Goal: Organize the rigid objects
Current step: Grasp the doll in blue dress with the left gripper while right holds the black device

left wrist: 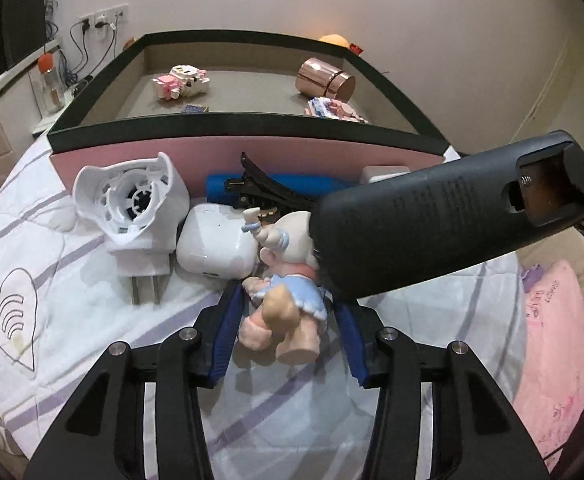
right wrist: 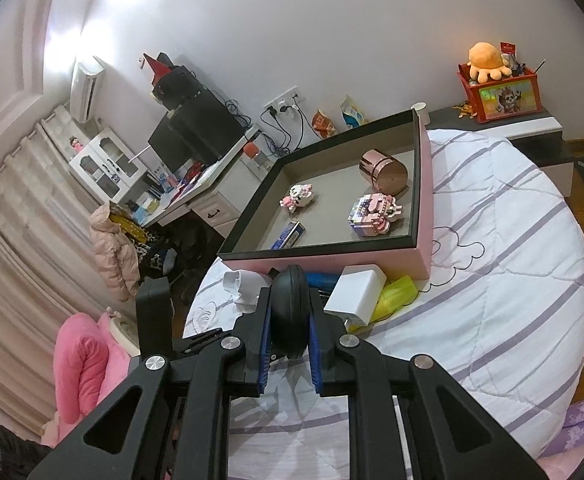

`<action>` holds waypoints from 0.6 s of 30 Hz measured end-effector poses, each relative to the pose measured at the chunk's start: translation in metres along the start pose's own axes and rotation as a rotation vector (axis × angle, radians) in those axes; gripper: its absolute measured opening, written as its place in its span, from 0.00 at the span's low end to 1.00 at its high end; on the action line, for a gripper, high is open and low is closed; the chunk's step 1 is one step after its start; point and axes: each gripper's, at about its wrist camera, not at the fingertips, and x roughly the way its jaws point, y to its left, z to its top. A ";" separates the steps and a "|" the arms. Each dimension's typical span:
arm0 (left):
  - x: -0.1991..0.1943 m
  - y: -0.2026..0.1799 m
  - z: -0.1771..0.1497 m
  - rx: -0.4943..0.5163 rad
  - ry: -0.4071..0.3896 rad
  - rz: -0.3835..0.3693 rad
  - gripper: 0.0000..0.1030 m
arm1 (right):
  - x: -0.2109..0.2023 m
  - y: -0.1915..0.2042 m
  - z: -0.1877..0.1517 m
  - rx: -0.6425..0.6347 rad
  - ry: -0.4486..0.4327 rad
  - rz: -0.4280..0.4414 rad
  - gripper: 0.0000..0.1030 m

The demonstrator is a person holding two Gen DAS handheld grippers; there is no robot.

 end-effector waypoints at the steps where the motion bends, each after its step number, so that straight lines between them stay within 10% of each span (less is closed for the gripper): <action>1: -0.002 0.000 -0.002 -0.001 -0.001 -0.004 0.45 | -0.003 0.001 0.000 -0.002 -0.005 -0.001 0.14; 18: -0.040 0.015 -0.017 -0.004 -0.052 -0.015 0.40 | -0.028 0.010 0.008 -0.010 -0.060 -0.031 0.14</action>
